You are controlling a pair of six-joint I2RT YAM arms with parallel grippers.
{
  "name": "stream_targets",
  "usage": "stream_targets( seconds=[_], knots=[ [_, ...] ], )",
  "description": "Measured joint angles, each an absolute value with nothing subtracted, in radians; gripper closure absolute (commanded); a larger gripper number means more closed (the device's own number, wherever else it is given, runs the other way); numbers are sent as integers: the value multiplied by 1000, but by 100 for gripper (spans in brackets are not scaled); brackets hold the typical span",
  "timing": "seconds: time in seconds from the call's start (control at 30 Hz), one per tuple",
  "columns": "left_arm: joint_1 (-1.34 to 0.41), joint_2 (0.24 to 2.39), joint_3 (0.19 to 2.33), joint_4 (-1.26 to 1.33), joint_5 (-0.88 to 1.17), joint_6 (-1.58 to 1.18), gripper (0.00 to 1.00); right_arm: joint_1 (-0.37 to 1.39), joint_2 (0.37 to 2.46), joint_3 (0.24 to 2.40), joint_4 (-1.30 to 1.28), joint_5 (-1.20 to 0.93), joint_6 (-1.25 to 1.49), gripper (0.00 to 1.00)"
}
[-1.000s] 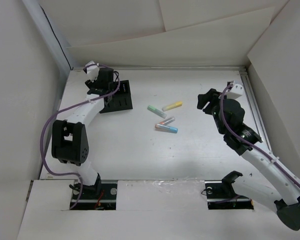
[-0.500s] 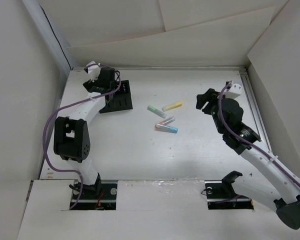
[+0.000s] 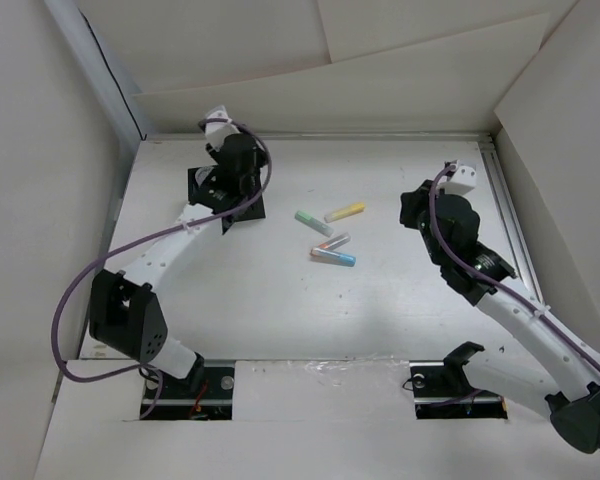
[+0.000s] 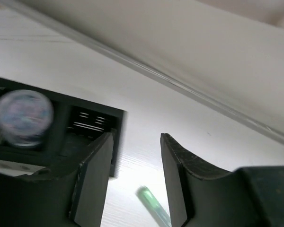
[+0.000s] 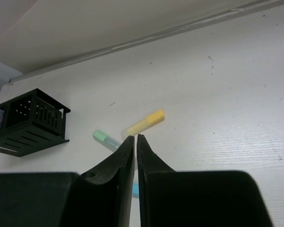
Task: Sort the stationery into containers
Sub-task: Pick up the pen from the center of the board.
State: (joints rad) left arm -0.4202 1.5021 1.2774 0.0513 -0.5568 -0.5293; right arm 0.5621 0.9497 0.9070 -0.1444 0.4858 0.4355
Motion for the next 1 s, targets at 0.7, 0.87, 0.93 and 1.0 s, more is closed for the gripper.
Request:
stream_targets(
  seconds=[0.7, 0.87, 0.93, 1.0],
  knots=[
    [-783, 2141, 1747, -15, -119, -146, 26, 562, 852, 904, -140, 623, 465, 42],
    [-776, 2287, 1948, -104, -100, -43, 19, 562, 857, 900, -141, 625, 467, 38],
    [-776, 2333, 2002, -140, -88, -4, 21, 562, 860, 900, -141, 625, 467, 38],
    [-777, 2365, 2032, -171, -80, 30, 23, 562, 860, 900, -141, 625, 468, 38]
  ],
)
